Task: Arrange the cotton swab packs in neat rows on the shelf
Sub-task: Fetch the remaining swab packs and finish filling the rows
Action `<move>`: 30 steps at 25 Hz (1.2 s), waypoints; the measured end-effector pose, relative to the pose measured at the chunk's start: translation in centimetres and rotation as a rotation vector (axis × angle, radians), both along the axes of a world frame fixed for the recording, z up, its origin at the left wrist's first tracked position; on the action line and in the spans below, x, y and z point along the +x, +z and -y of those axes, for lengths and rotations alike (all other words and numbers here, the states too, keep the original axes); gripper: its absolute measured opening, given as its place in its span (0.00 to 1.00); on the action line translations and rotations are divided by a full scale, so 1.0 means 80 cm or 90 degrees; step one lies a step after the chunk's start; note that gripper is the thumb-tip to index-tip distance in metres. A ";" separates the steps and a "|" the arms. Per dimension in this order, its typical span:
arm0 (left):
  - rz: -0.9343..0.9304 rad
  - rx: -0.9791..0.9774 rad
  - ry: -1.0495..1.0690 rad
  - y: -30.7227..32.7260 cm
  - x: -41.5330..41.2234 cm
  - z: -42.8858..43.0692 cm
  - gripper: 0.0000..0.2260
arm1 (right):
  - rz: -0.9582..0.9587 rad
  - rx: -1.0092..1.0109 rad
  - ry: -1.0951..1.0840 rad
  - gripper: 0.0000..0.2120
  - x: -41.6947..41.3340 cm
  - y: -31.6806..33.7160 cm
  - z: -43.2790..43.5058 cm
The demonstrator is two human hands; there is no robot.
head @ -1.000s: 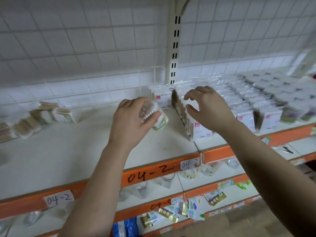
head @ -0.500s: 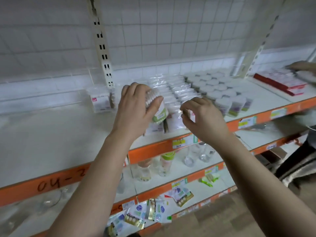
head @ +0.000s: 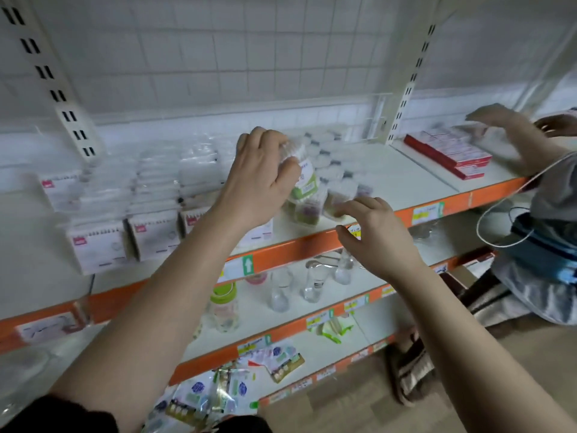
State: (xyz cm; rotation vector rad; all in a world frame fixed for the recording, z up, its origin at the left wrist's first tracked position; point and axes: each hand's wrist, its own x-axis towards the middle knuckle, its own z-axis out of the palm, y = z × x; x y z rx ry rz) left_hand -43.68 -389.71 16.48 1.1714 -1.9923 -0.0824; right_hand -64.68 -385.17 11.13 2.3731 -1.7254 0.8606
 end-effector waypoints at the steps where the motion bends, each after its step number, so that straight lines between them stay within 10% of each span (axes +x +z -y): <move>1: 0.019 0.001 -0.018 0.005 -0.010 0.012 0.26 | 0.002 0.001 -0.007 0.10 -0.012 -0.002 0.006; 20: 0.222 0.110 -0.101 0.012 -0.203 0.324 0.24 | 0.000 0.111 -0.066 0.03 -0.173 -0.067 0.203; 30: 0.344 0.154 -0.001 -0.025 -0.214 0.357 0.30 | 0.064 0.133 -0.053 0.15 -0.181 -0.070 0.209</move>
